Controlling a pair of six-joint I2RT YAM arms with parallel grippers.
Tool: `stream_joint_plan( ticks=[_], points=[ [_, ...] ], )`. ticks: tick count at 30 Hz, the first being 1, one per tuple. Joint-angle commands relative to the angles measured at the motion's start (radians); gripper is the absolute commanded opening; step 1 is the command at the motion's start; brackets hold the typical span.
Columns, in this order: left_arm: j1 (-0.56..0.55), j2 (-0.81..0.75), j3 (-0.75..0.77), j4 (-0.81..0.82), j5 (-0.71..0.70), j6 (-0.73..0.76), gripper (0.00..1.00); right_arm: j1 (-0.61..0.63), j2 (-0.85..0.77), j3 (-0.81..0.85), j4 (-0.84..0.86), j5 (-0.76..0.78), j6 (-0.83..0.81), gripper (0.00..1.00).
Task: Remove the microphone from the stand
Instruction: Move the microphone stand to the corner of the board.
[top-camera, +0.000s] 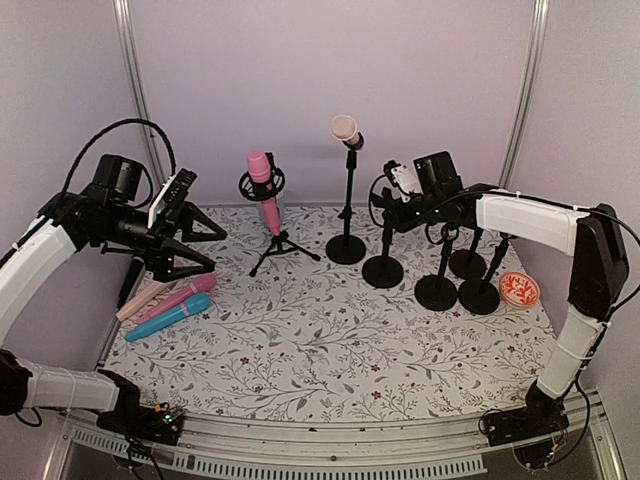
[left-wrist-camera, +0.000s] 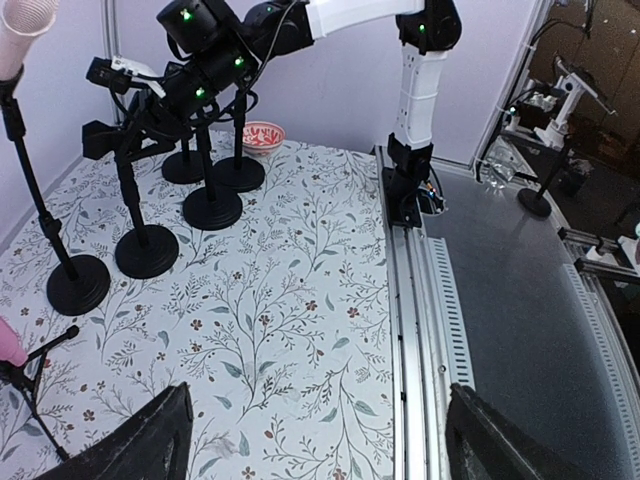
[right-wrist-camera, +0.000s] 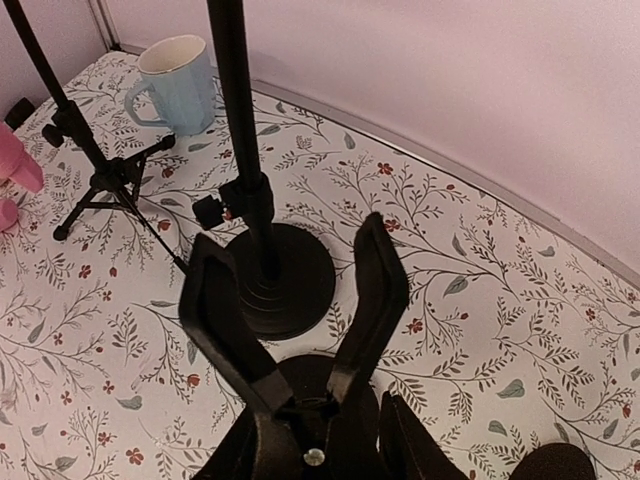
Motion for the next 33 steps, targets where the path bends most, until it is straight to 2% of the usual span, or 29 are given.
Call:
stream_joint_plan(
  ticks=[1,8,13,15,19,21,31,33],
  points=[
    [0.006,-0.007,0.012,-0.020,0.002,0.010,0.88,-0.033,-0.007,0.020,0.090,0.091,-0.014,0.01],
    [0.007,-0.014,0.015,-0.035,-0.003,0.019,0.88,-0.112,-0.009,0.003,0.202,0.213,-0.018,0.00],
    [0.007,-0.021,0.012,-0.040,-0.003,0.025,0.88,-0.164,-0.016,-0.023,0.213,0.217,0.021,0.00],
    [0.007,-0.018,0.010,-0.040,-0.003,0.027,0.88,-0.173,-0.012,-0.036,0.208,0.210,0.034,0.10],
    [0.007,-0.015,0.013,-0.032,-0.022,0.013,0.95,-0.182,-0.010,-0.061,0.199,0.192,0.063,0.54],
    [0.006,-0.016,0.013,-0.031,-0.034,0.010,0.98,-0.186,-0.017,-0.065,0.196,0.195,0.095,0.69],
    [0.008,-0.001,0.016,-0.034,-0.059,-0.001,0.99,-0.192,-0.091,0.039,0.132,0.281,0.149,0.99],
    [0.009,0.005,0.020,-0.034,-0.070,-0.008,0.99,-0.192,-0.122,0.054,0.124,0.301,0.157,0.99]
  ],
)
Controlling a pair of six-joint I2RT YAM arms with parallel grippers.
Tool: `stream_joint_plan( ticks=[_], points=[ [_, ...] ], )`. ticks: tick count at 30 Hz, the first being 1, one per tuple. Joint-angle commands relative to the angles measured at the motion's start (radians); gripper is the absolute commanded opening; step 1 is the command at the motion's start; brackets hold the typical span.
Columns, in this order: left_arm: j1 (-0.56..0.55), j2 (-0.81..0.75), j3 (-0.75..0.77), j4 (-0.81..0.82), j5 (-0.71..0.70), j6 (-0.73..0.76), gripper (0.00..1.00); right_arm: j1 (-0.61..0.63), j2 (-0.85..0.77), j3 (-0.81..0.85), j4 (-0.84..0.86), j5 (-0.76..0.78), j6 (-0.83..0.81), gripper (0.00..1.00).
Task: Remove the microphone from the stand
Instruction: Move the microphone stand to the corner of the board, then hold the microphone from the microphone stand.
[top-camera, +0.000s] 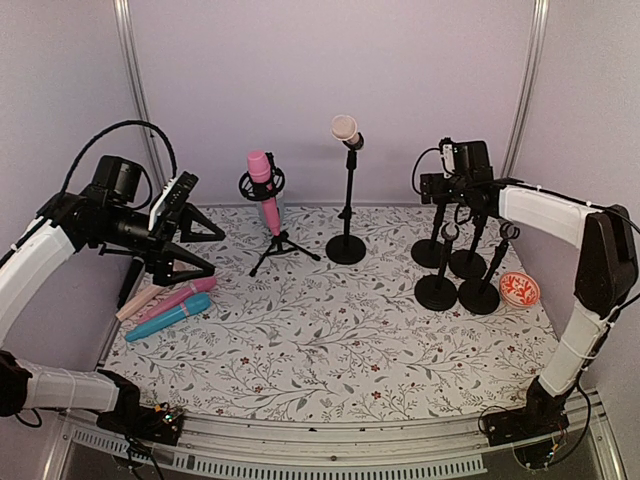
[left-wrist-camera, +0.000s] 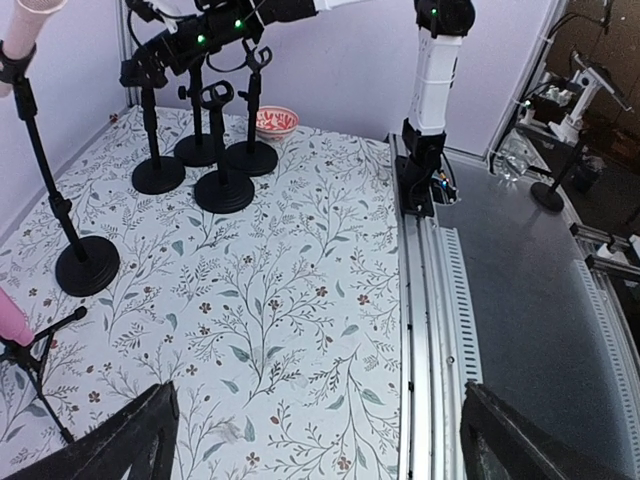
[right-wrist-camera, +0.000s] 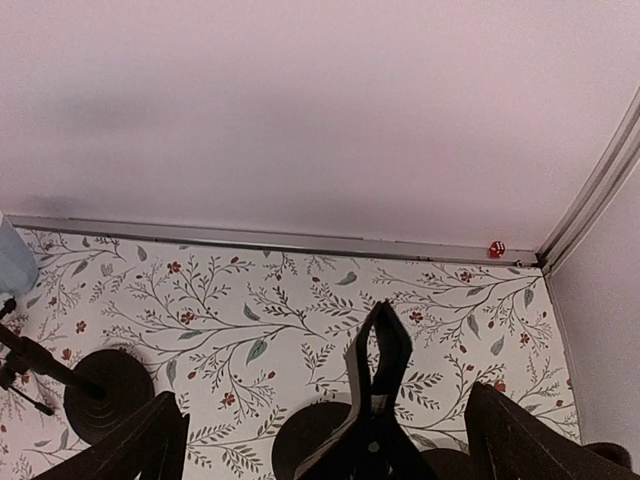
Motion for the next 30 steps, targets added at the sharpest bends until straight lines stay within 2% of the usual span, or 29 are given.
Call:
stream_joint_plan(
  ticks=[1,4,7,10,15,19,24,30],
  points=[
    [0.008,0.017,0.024,-0.011,-0.026,-0.015,0.99,-0.003,-0.112,0.079,-0.014,0.072,0.035,0.99],
    [0.011,0.030,0.035,-0.021,-0.033,-0.009,0.99,0.013,-0.138,0.102,-0.028,0.061,0.039,0.99],
    [0.013,0.038,0.043,-0.015,-0.034,-0.017,0.99,0.083,-0.152,0.108,0.003,0.065,-0.015,0.99],
    [0.015,0.046,0.049,-0.009,-0.034,-0.023,0.99,0.173,-0.175,0.047,0.151,-0.024,-0.162,0.99],
    [0.019,0.045,0.059,-0.012,-0.036,-0.027,0.99,0.280,-0.134,0.015,0.276,-0.091,-0.367,0.99],
    [0.024,0.036,0.065,-0.020,-0.035,-0.021,0.99,0.312,-0.096,-0.008,0.397,-0.092,-0.470,0.99],
    [0.027,0.035,0.068,-0.023,-0.027,-0.021,0.99,0.342,-0.059,-0.067,0.632,-0.087,-0.591,0.99],
    [0.030,0.037,0.079,-0.033,-0.021,-0.020,0.99,0.373,0.038,-0.024,0.809,-0.051,-0.753,1.00]
  ],
)
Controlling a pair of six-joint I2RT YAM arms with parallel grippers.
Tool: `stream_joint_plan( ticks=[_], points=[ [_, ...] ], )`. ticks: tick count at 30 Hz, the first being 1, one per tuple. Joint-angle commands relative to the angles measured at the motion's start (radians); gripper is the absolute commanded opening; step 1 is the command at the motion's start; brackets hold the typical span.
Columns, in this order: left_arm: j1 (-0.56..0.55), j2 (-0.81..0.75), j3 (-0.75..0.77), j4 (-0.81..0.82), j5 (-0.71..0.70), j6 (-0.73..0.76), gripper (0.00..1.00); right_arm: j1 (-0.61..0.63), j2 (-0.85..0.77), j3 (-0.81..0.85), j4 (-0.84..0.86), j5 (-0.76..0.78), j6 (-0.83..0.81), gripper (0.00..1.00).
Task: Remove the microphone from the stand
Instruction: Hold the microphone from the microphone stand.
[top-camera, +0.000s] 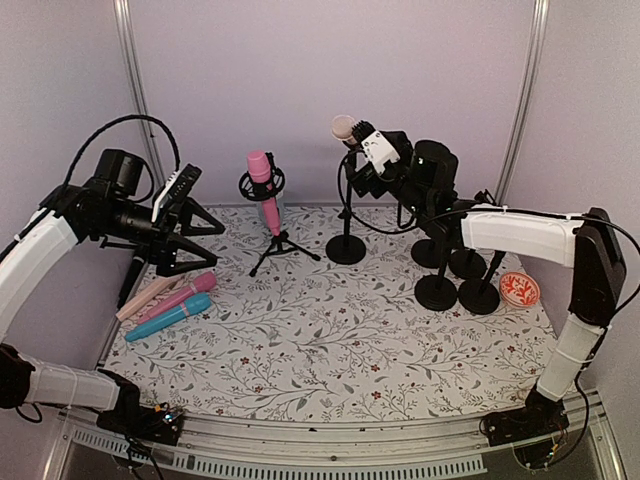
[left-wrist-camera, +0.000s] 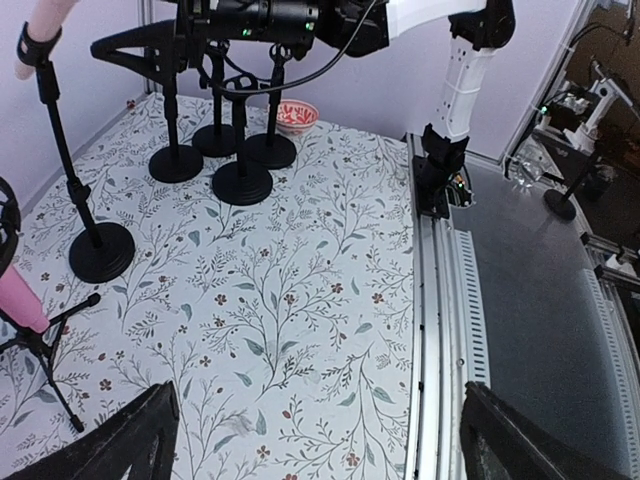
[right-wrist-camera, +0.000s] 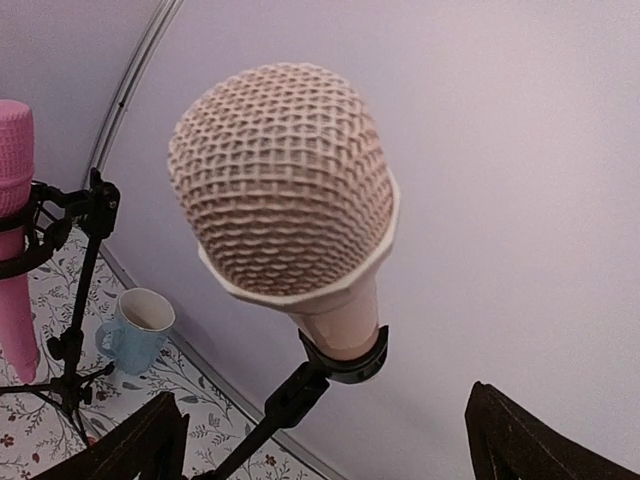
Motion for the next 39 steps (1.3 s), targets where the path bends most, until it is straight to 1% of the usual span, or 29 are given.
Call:
stream_joint_plan(
  ticks=[1,3,6,8,10,13,15,21,25,27,29,34,39],
  points=[
    [0.014,-0.009,0.030,-0.019,0.016,0.005,0.99,0.031,0.066,0.046,0.195,0.020,-0.149,1.00],
    [0.014,-0.009,0.029,-0.023,0.019,0.011,0.99,0.036,0.094,0.084,0.203,0.020,-0.171,0.99],
    [0.015,-0.005,0.031,-0.022,0.021,0.012,0.99,0.048,0.135,0.127,0.263,0.046,-0.208,0.96],
    [0.017,-0.002,0.033,-0.022,0.023,0.015,0.99,0.054,0.156,0.154,0.278,0.044,-0.232,0.93],
    [0.019,0.002,0.036,-0.026,0.024,0.016,0.98,0.062,0.179,0.180,0.299,0.064,-0.258,0.86],
    [0.018,0.007,0.042,-0.033,0.030,0.018,0.97,0.071,0.196,0.190,0.342,0.094,-0.295,0.73],
    [0.019,0.007,0.038,-0.035,0.034,0.019,0.96,0.075,0.184,0.172,0.364,0.099,-0.299,0.61],
    [0.020,0.005,0.027,-0.034,0.042,0.019,0.95,0.082,0.092,0.082,0.421,0.101,-0.285,0.34],
    [0.019,0.001,0.024,-0.027,0.044,0.013,0.95,0.089,0.016,0.031,0.429,0.080,-0.259,0.08],
    [0.019,-0.003,0.022,-0.023,0.041,0.010,0.96,0.093,-0.031,0.011,0.426,0.059,-0.234,0.00],
    [0.020,-0.008,0.016,-0.019,0.039,0.009,0.96,0.097,-0.077,-0.007,0.398,0.029,-0.204,0.00],
    [0.019,-0.022,-0.010,0.006,0.024,-0.008,0.98,0.103,-0.180,-0.028,0.257,-0.071,-0.094,0.00],
    [0.020,-0.029,-0.034,0.039,0.028,-0.037,0.99,0.144,-0.249,-0.071,0.220,-0.135,-0.030,0.00]
  ],
)
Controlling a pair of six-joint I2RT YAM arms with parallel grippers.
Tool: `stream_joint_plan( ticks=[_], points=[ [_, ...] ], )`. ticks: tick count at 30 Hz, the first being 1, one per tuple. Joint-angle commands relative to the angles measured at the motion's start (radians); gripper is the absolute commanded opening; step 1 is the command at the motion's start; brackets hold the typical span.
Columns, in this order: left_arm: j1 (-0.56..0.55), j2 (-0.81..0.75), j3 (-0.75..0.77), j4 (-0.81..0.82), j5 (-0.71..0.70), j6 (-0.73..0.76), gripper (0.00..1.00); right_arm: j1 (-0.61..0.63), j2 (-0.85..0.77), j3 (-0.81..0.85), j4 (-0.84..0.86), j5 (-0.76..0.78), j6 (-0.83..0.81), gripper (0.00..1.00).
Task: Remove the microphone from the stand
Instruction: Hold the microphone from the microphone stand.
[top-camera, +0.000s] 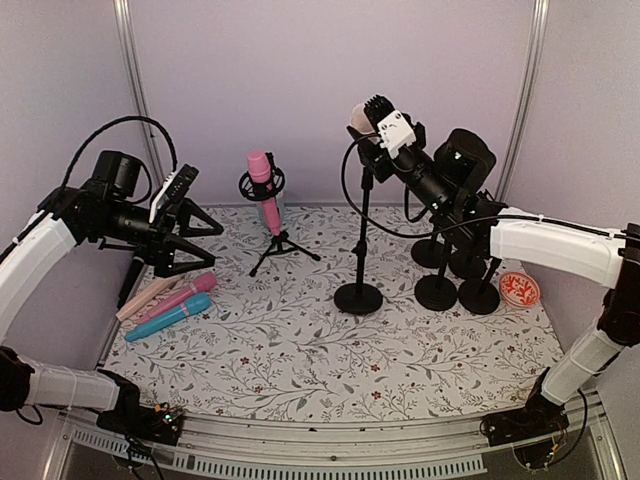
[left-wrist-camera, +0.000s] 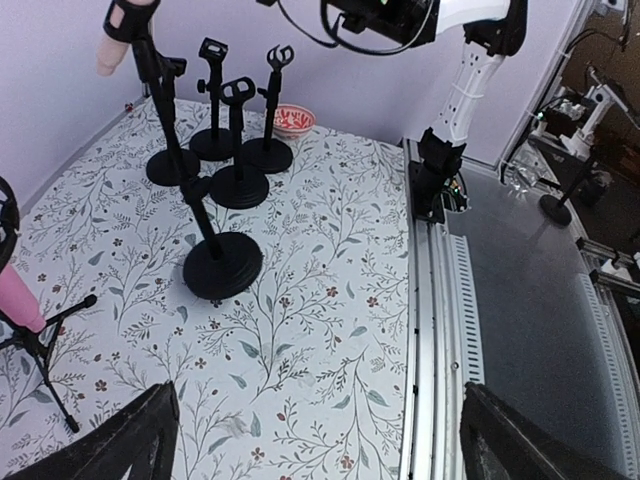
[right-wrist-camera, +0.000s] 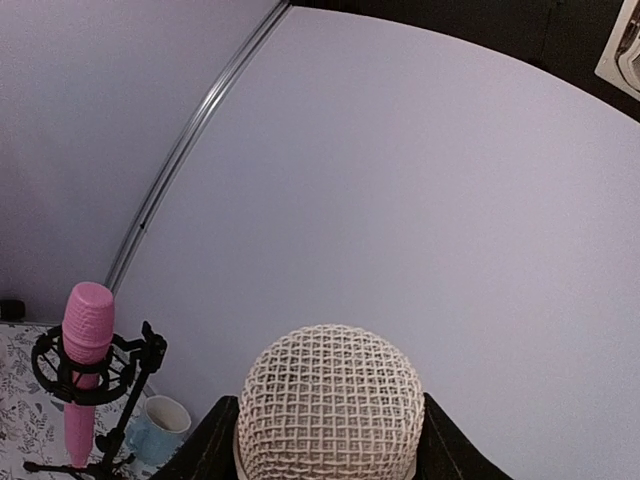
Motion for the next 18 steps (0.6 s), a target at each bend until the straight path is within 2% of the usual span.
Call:
stream_joint_plan(
  ticks=[1,9,18],
  points=[
    [0.009,-0.017,-0.037,0.063,0.008,-0.047,0.99,0.053,-0.104,-0.023,0.056,-0.099,0.089,0.00],
    [-0.001,0.047,-0.075,0.267,0.089,-0.261,0.99,0.181,-0.071,-0.005,0.112,-0.123,0.065,0.00],
    [-0.083,0.135,-0.073,0.397,0.112,-0.348,0.99,0.285,0.076,0.118,0.203,-0.133,0.037,0.00]
  ],
)
